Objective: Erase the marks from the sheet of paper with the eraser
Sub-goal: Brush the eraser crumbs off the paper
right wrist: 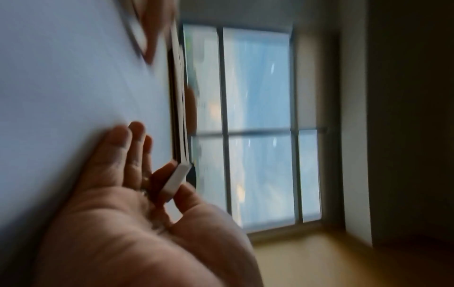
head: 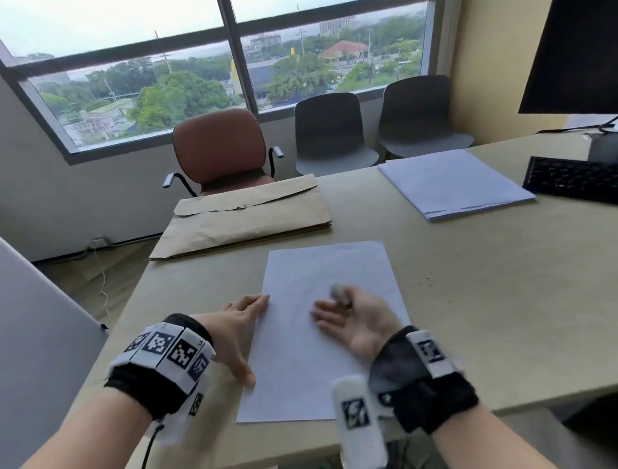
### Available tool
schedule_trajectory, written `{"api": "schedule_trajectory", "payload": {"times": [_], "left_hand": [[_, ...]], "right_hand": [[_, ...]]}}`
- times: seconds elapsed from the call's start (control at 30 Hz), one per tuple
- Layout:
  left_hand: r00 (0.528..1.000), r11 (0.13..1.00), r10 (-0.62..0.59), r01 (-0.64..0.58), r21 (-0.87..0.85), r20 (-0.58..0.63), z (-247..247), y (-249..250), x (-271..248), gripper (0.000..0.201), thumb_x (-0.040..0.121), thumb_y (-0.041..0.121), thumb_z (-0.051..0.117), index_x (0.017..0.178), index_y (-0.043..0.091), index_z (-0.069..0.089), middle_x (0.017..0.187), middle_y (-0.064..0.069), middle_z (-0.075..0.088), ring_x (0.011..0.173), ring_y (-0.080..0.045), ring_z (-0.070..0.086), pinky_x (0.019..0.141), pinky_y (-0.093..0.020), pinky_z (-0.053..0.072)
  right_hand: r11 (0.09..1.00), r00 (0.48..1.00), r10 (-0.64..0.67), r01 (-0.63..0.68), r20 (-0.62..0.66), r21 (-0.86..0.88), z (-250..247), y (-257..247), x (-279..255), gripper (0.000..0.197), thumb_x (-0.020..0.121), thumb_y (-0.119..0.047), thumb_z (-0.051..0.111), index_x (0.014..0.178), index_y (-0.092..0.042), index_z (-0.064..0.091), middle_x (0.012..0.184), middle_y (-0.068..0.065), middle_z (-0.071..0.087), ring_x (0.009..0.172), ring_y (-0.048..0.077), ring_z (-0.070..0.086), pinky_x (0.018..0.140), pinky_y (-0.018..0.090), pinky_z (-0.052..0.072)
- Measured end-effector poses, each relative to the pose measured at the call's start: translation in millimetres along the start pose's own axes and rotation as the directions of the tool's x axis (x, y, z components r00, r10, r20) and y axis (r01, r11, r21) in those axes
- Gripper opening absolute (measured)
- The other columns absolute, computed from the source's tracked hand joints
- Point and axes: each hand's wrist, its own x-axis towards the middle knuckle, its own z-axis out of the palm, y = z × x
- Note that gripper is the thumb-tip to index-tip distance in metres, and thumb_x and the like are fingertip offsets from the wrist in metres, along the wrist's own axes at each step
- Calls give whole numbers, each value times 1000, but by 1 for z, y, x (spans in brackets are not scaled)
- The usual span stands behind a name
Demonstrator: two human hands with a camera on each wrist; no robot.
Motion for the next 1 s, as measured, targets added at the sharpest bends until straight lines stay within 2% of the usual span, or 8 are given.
{"api": "schedule_trajectory", "payload": {"times": [0.2,0.37,0.47,0.63,0.7,0.8,0.83,1.0], "left_hand": [[1000,1000,-3,3,-16,7,0,-2,1,136,63,36,84,147,21,-21,156,8,-12,145,-20,-6,119,-36,10],[1000,1000,-15,15,-13,17,-1,-1,2,137,63,35,85,146,20,-24,156,5,-13,145,-22,-8,119,-37,9],[999,1000,-23,24,-7,23,1,-2,3,140,61,38,85,145,18,-26,157,1,-15,145,-26,-9,119,-38,7],[999,1000,-20,21,-21,31,0,-3,2,139,62,37,85,145,20,-26,156,3,-15,145,-27,-9,119,-40,9],[999,999,-20,21,-28,33,0,-3,2,140,62,36,86,145,21,-26,156,5,-14,145,-25,-9,119,-41,10],[999,999,-25,26,-35,30,1,-3,4,140,62,35,86,145,22,-26,156,5,-13,145,-24,-9,119,-41,10],[999,999,-24,25,-30,29,0,-3,4,140,61,35,86,144,23,-27,156,5,-12,145,-24,-8,119,-41,10],[999,999,-38,39,-16,38,-1,-1,3,138,63,34,85,144,22,-27,156,3,-13,145,-25,-9,119,-40,8]], "right_hand": [[837,757,-372,523,-537,157,-50,-62,5,29,96,-23,37,71,-18,52,69,1,50,58,12,47,55,21,34],[963,981,-178,191,-81,190,-4,-10,-7,24,97,-22,41,78,-13,53,77,7,59,69,19,58,64,25,45],[998,987,25,-17,161,-55,34,22,-9,26,94,-21,41,73,-12,54,79,6,59,68,17,57,61,23,43],[998,997,-65,65,-28,2,24,-13,32,26,95,-16,39,71,-11,48,77,13,54,61,19,52,49,23,42],[963,889,-268,253,-371,-90,-3,-48,44,25,96,-13,37,82,-6,56,101,26,61,76,28,58,56,29,44],[851,575,-458,505,-678,-146,-37,-83,38,35,94,-18,37,107,1,64,102,17,66,93,29,60,71,30,40],[818,573,-482,565,-663,-106,-39,-86,33,35,93,-19,38,106,1,64,89,11,65,82,26,60,70,30,40],[933,943,-289,315,-164,172,-14,-38,-4,25,96,-23,42,78,-13,55,73,6,60,65,16,59,62,24,44]]}}
